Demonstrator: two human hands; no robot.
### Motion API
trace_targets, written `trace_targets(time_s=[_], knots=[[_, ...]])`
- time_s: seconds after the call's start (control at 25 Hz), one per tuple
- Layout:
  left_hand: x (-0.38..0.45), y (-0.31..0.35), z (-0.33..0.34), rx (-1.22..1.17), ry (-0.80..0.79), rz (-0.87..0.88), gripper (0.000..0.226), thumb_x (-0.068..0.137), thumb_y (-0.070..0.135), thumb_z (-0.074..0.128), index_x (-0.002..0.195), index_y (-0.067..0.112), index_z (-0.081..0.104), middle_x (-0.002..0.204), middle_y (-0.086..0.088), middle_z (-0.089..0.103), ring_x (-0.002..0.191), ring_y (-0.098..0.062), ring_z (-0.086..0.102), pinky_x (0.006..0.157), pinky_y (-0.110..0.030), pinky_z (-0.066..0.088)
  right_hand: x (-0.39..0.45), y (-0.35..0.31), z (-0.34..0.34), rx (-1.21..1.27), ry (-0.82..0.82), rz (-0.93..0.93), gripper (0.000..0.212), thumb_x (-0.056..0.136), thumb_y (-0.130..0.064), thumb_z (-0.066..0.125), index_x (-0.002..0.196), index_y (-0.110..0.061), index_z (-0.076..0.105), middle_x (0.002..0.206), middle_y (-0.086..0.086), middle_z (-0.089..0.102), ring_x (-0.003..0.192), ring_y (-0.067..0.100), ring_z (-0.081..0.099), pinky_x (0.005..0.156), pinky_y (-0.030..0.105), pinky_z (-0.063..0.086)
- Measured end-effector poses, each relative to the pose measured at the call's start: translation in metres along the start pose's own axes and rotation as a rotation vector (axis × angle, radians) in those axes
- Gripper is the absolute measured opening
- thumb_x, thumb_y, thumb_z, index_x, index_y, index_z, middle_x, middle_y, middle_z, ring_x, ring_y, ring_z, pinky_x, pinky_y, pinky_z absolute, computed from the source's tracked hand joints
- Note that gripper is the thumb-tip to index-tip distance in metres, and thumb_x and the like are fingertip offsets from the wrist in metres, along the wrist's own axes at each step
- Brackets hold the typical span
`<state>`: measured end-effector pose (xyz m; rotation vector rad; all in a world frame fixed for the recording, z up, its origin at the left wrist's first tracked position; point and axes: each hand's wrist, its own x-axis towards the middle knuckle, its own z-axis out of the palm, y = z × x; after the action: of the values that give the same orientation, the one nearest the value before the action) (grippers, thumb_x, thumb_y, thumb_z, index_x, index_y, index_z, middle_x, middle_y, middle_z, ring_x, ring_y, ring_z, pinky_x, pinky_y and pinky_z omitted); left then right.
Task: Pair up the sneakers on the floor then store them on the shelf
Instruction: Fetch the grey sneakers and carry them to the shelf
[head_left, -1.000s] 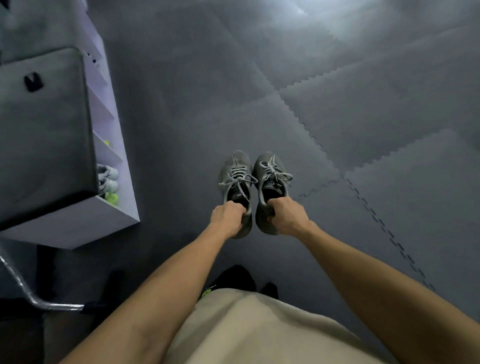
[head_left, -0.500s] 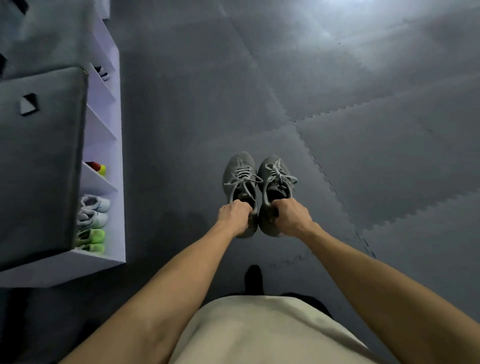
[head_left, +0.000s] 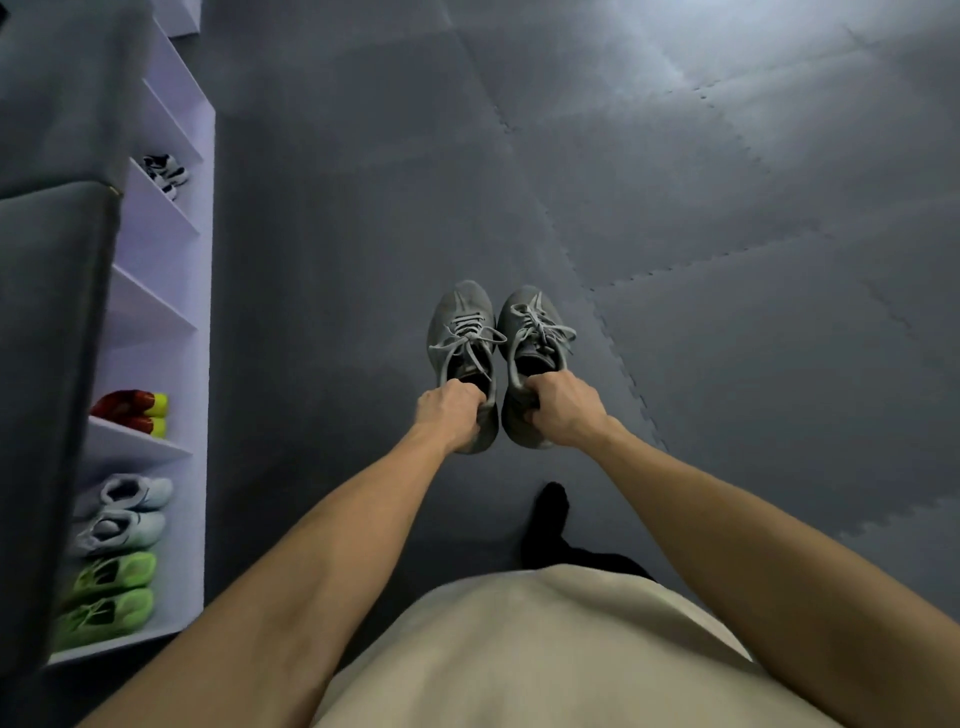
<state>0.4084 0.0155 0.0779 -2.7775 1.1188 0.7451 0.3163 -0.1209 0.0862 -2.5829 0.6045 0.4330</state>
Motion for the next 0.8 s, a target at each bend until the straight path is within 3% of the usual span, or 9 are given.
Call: trace_targets(time_s=[0.16, 0.24, 0.36, 0.56, 0.8], knots=[[0.087, 0.014, -0.057, -0.051, -0.009, -0.061, 0.015, 0.087, 0.017, 0.061, 0.101, 0.017, 0.067, 0.109, -0.01, 0.065, 0.104, -0.032, 0.064, 0.083, -0.039, 0.05, 0.095, 0.027, -0.065, -0.039, -0.054, -0.046, 0.012, 0.084, -0.012, 0.058, 0.096, -0.012, 0.062, 0.101, 0.01, 0.065, 0.093, 0.035, 0.063, 0.065, 0.033, 0.042], [0.119, 0.014, -0.077, -0.061, 0.002, -0.07, 0.013, 0.087, 0.017, 0.061, 0.099, 0.016, 0.067, 0.108, -0.011, 0.065, 0.103, -0.032, 0.064, 0.083, -0.038, 0.05, 0.131, 0.03, -0.089, -0.059, -0.058, -0.069, 0.006, 0.084, -0.012, 0.058, 0.09, -0.013, 0.057, 0.102, 0.011, 0.065, 0.094, 0.035, 0.062, 0.066, 0.033, 0.042], [0.185, 0.002, -0.11, -0.084, 0.014, -0.101, 0.011, 0.087, 0.016, 0.06, 0.096, 0.016, 0.066, 0.106, -0.011, 0.065, 0.102, -0.033, 0.064, 0.081, -0.037, 0.05, 0.203, 0.032, -0.121, -0.075, -0.072, -0.096, 0.012, 0.083, -0.012, 0.059, 0.082, -0.018, 0.049, 0.102, 0.012, 0.065, 0.095, 0.035, 0.062, 0.065, 0.032, 0.039], [0.305, -0.041, -0.158, -0.096, 0.027, -0.128, 0.014, 0.089, 0.011, 0.058, 0.099, 0.015, 0.067, 0.106, -0.011, 0.065, 0.101, -0.033, 0.064, 0.077, -0.036, 0.046, 0.337, 0.024, -0.161, -0.082, -0.063, -0.104, 0.014, 0.082, -0.013, 0.06, 0.095, -0.013, 0.061, 0.102, 0.011, 0.065, 0.095, 0.036, 0.062, 0.066, 0.033, 0.043], [0.446, -0.12, -0.254, -0.125, 0.032, -0.121, 0.013, 0.088, 0.006, 0.055, 0.086, 0.016, 0.062, 0.099, -0.01, 0.064, 0.094, -0.033, 0.064, 0.07, -0.034, 0.042, 0.508, -0.024, -0.231, -0.093, -0.053, -0.104, 0.011, 0.081, -0.012, 0.06, 0.092, -0.012, 0.061, 0.099, 0.011, 0.064, 0.093, 0.036, 0.062, 0.066, 0.034, 0.044]])
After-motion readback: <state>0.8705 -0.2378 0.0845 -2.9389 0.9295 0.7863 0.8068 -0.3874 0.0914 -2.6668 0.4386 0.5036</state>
